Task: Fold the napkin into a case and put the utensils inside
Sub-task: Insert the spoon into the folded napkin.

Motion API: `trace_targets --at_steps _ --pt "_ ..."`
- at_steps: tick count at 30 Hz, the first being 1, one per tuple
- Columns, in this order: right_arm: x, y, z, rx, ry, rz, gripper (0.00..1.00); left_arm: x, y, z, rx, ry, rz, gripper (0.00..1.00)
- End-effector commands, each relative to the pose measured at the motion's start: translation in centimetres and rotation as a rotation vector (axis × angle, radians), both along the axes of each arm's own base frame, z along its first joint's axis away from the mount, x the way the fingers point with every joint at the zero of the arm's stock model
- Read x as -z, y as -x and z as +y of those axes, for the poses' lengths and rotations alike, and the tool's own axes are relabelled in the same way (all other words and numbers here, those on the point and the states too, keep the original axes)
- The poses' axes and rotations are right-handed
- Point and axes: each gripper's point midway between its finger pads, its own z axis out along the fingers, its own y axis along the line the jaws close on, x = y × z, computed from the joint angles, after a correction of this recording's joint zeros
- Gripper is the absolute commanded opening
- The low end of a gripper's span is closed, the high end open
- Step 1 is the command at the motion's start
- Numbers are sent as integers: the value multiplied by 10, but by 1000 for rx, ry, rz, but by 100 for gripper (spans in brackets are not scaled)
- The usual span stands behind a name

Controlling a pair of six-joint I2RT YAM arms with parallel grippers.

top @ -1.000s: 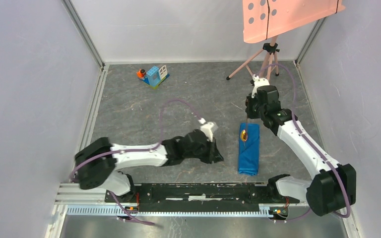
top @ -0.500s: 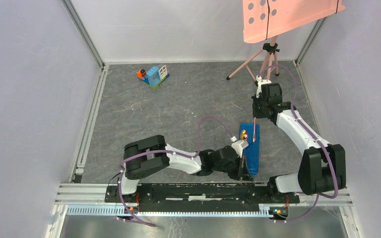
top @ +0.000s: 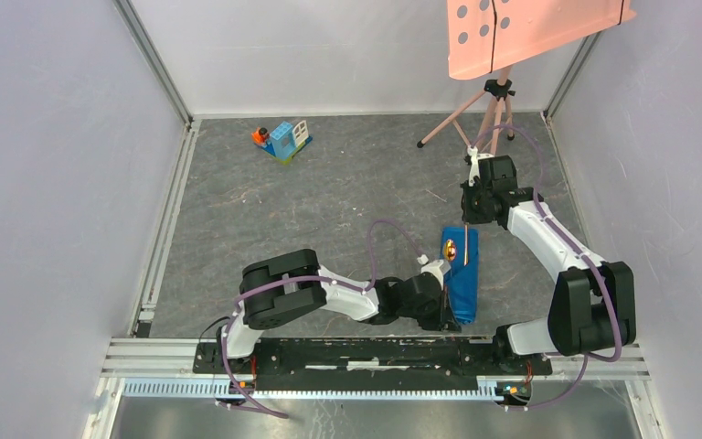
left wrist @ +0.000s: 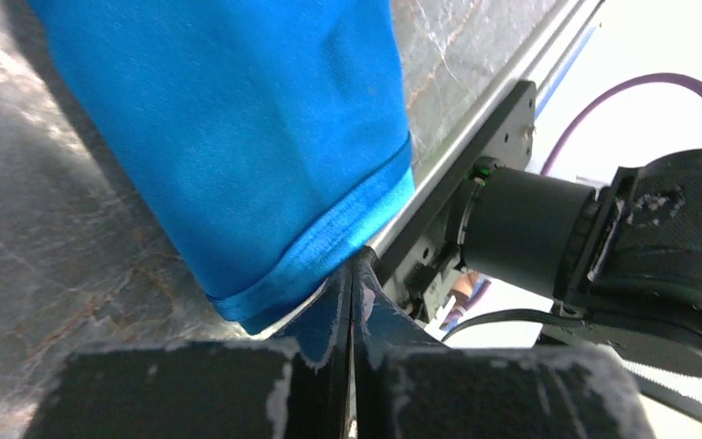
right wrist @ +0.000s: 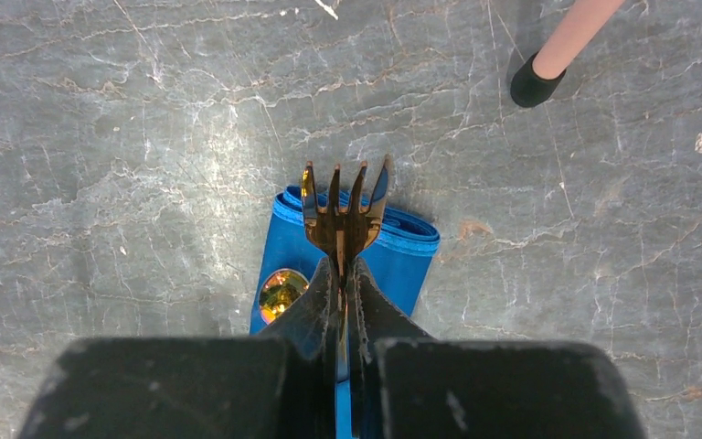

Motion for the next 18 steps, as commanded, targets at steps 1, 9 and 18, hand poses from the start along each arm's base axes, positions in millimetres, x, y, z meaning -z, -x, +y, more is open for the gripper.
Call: trace_targets --at_steps 1,9,18 --pt "-3 2 0 24 -9 14 0 4 -14 -5 -76 -19 -27 2" --pt "15 22 -2 82 -29 75 0 16 -19 -5 -101 -45 -46 2" --pt "33 43 -7 160 -39 105 0 19 -20 -3 -107 -52 -46 2"
